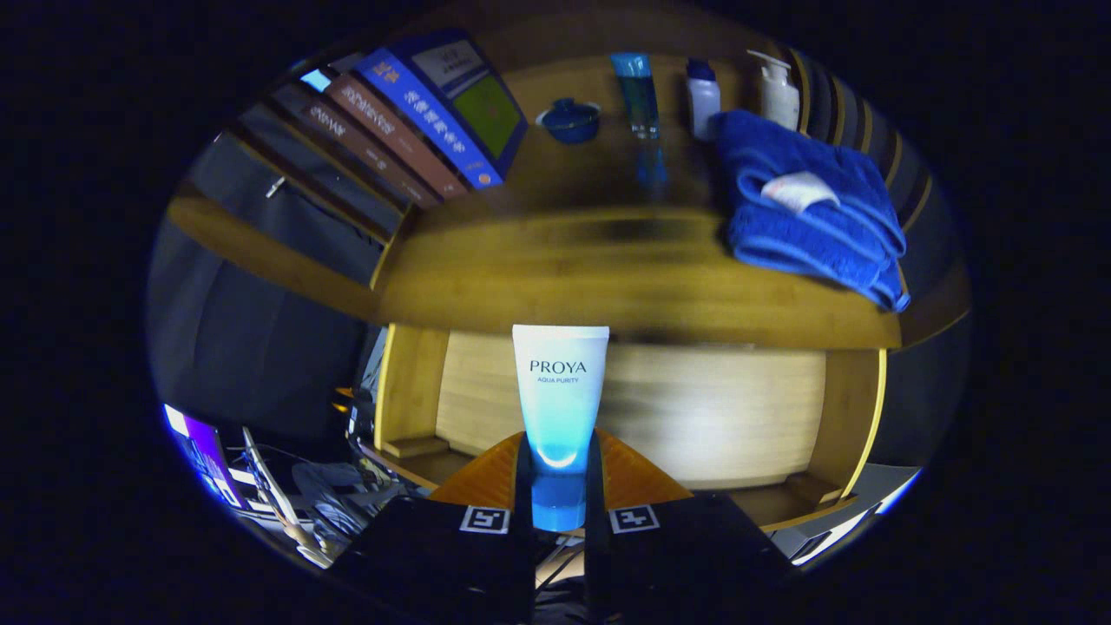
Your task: Pull open the drawer, take out the items inside it, and place them on the countertop above the cabinet.
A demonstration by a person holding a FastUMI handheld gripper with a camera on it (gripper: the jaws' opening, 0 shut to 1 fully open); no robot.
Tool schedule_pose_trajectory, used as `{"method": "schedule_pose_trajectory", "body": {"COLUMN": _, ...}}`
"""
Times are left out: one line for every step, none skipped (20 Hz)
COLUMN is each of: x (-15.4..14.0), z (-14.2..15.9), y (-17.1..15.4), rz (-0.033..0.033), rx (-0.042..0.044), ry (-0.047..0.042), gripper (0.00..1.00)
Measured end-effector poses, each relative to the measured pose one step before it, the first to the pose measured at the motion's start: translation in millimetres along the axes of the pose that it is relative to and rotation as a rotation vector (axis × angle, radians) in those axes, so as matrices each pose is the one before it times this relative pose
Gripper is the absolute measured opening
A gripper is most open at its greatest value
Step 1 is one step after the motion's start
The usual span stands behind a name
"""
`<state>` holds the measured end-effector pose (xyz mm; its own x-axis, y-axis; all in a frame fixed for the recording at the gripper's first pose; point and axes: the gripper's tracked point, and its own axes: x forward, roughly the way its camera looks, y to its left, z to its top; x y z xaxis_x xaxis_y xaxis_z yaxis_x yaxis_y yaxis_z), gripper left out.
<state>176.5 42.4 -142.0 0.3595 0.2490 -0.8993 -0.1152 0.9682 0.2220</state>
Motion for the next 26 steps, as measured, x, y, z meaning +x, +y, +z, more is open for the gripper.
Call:
{"method": "schedule_pose_trajectory", "body": {"x": 1.15, "z": 14.71, "y": -3.21, "rz": -0.01304, "rx": 0.01647, "ry": -0.01991, "gripper": 0.27}}
{"method": "schedule_pose_trajectory", "body": {"x": 3.24, "z": 11.99, "y": -1.99, "rz": -0.01562, "rx": 0.01503, "ry": -0.01469, "gripper": 0.27}}
{"method": "schedule_pose_trajectory", "body": {"x": 5.06, "z": 15.79, "y": -3.68, "rz": -0.01954, "rx": 0.00953, "ry": -0.01253, "gripper": 0.27}}
{"method": "schedule_pose_trajectory", "body": {"x": 6.89, "z": 13.87, "y": -6.38, "rz": -0.02674, "rx": 0.00330, "ry": -0.00705, "gripper": 0.27}}
{"method": "schedule_pose_trajectory", "body": {"x": 6.24, "z": 8.64, "y": -5.34, "rz": -0.02630, "rx": -0.00927, "ry": 0.00380, "gripper": 0.27}}
{"method": "schedule_pose_trajectory", "body": {"x": 6.13, "z": 8.57, "y": -3.20, "rz": -0.01957, "rx": -0.00108, "ry": 0.00309, "gripper": 0.27}}
{"method": "schedule_pose_trajectory", "body": {"x": 10.11, "z": 6.25, "y": -0.57, "rz": -0.01575, "rx": 0.01533, "ry": 0.00705, "gripper": 0.27}}
{"method": "schedule_pose_trajectory", "body": {"x": 8.33, "z": 4.32, "y": 1.50, "rz": -0.00327, "rx": 0.01144, "ry": 0.00959, "gripper": 0.27}}
{"method": "schedule_pose_trajectory", "body": {"x": 8.41, "z": 4.45, "y": 2.45, "rz": 0.00029, "rx": 0.00985, "ry": 0.00774, "gripper": 0.27}}
{"method": "schedule_pose_trajectory", "body": {"x": 6.38, "z": 2.68, "y": -0.08, "rz": -0.00486, "rx": 0.00313, "ry": 0.00885, "gripper": 0.27}}
{"method": "schedule_pose_trajectory", "body": {"x": 5.98, "z": 2.58, "y": 0.36, "rz": -0.00802, "rx": 0.00129, "ry": 0.00763, "gripper": 0.27}}
{"method": "schedule_pose_trajectory", "body": {"x": 2.45, "z": 3.47, "y": -0.70, "rz": -0.01255, "rx": 0.00012, "ry": -0.00189, "gripper": 0.29}}
{"method": "schedule_pose_trajectory", "body": {"x": 7.41, "z": 2.50, "y": -1.91, "rz": -0.02034, "rx": -0.01070, "ry": 0.00139, "gripper": 0.29}}
{"method": "schedule_pose_trajectory", "body": {"x": 0.87, "z": 3.84, "y": -2.67, "rz": -0.02106, "rx": -0.01110, "ry": -0.00129, "gripper": 0.29}}
{"method": "schedule_pose_trajectory", "body": {"x": 1.71, "z": 3.07, "y": 0.82, "rz": -0.00449, "rx": -0.00185, "ry": 0.00083, "gripper": 0.29}}
{"method": "schedule_pose_trajectory", "body": {"x": 0.89, "z": 2.00, "y": -0.36, "rz": -0.00399, "rx": 0.00078, "ry": 0.00222, "gripper": 0.33}}
{"method": "schedule_pose_trajectory", "body": {"x": 1.51, "z": 0.45, "y": -0.54, "rz": -0.00734, "rx": 0.00516, "ry": 0.00511, "gripper": 0.33}}
{"method": "schedule_pose_trajectory", "body": {"x": 0.27, "z": 0.23, "y": 1.13, "rz": 0.00313, "rx": 0.00291, "ry": 0.00389, "gripper": 0.33}}
{"method": "schedule_pose_trajectory", "body": {"x": -0.61, "z": 1.38, "y": 0.13, "rz": 0.00084, "rx": -0.00234, "ry": 0.00608, "gripper": 0.33}}
{"method": "schedule_pose_trajectory", "body": {"x": 0.90, "z": -1.72, "y": -0.47, "rz": 0.00249, "rx": 0.00059, "ry": 0.00060, "gripper": 0.37}}
{"method": "schedule_pose_trajectory", "body": {"x": 0.37, "z": 0.21, "y": 1.33, "rz": 0.00836, "rx": 0.00668, "ry": 0.00112, "gripper": 0.41}}
{"method": "schedule_pose_trajectory", "body": {"x": -1.04, "z": -0.67, "y": 1.98, "rz": 0.00942, "rx": 0.00980, "ry": -0.00682, "gripper": 0.46}}
{"method": "schedule_pose_trajectory", "body": {"x": -0.73, "z": -1.67, "y": 3.10, "rz": 0.01535, "rx": 0.00846, "ry": -0.00866, "gripper": 0.52}}
{"method": "schedule_pose_trajectory", "body": {"x": 0.63, "z": 2.43, "y": 0.99, "rz": 0.00335, "rx": 0.00470, "ry": -0.00803, "gripper": 0.68}}
{"method": "schedule_pose_trajectory", "body": {"x": -10.51, "z": -9.28, "y": -0.95, "rz": -0.00897, "rx": -0.00253, "ry": -0.00383, "gripper": 0.84}}
{"method": "schedule_pose_trajectory", "body": {"x": 6.47, "z": 6.35, "y": -0.76, "rz": -0.00463, "rx": -0.00664, "ry": -0.01761, "gripper": 1.00}}
